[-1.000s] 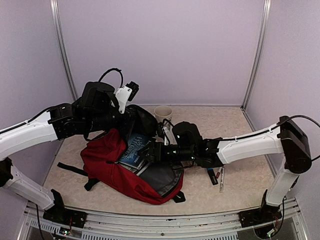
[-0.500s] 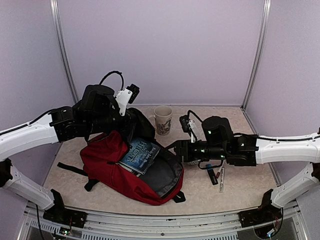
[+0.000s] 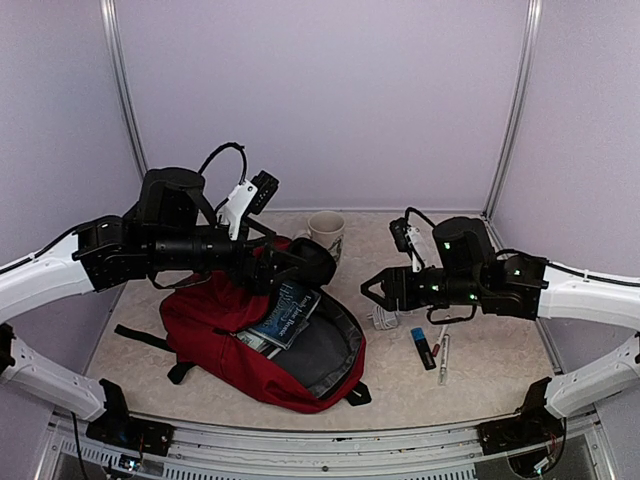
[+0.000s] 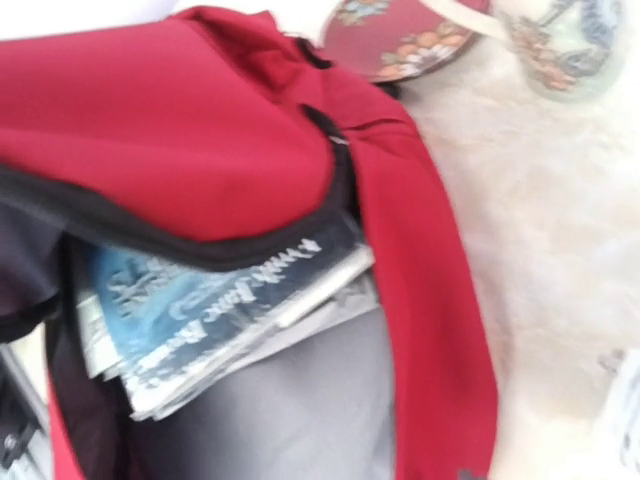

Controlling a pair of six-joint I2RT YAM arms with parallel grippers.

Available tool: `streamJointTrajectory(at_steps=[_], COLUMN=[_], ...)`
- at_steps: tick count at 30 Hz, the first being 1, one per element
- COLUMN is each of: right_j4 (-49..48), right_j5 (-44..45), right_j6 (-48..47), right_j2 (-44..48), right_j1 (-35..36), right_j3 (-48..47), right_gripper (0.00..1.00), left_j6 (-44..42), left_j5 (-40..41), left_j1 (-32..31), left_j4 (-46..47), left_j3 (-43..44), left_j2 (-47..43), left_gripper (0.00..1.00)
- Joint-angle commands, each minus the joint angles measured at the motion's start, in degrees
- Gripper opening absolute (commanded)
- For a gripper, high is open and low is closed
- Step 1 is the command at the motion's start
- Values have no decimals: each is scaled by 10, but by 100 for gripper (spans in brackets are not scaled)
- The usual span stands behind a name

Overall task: Pack the student bag
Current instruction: Move the student bag to the center of the board.

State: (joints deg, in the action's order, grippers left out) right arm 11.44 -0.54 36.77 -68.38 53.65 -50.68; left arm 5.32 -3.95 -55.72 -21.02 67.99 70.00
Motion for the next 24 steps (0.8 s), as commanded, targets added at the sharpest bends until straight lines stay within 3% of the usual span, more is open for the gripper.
streamJointTrajectory(at_steps=[1, 4, 7, 11, 17, 22, 24], right_j4=[5, -34, -33, -31, -16, -39, -43], right_j5=[-58, -76, -65, -59, -35, -52, -57], right_j6=[-48, -56, -65, -47, -32, -55, -57], right_j2=[-1, 6, 0, -35, -109, -173, -191], right_j1=[-2, 1, 1, 1, 1, 0, -5], right_j3=[-32, -18, -18, -2, 16, 13, 11], right_gripper=[53, 55, 68, 79, 83, 81, 73], left_j6=[39, 100, 146, 190, 257, 267, 264], left_j5=[52, 139, 185, 99, 63, 17, 3], left_j1=[4, 51, 112, 221, 347, 379, 380], left_j4=[-23, -26, -33, 18, 60, 80, 77], left_j3=[13, -32, -84, -166, -266, -323, -325], left_j2=[-37, -58, -69, -117, -176, -161, -151], left_gripper=[99, 99, 99, 99, 99, 99, 99])
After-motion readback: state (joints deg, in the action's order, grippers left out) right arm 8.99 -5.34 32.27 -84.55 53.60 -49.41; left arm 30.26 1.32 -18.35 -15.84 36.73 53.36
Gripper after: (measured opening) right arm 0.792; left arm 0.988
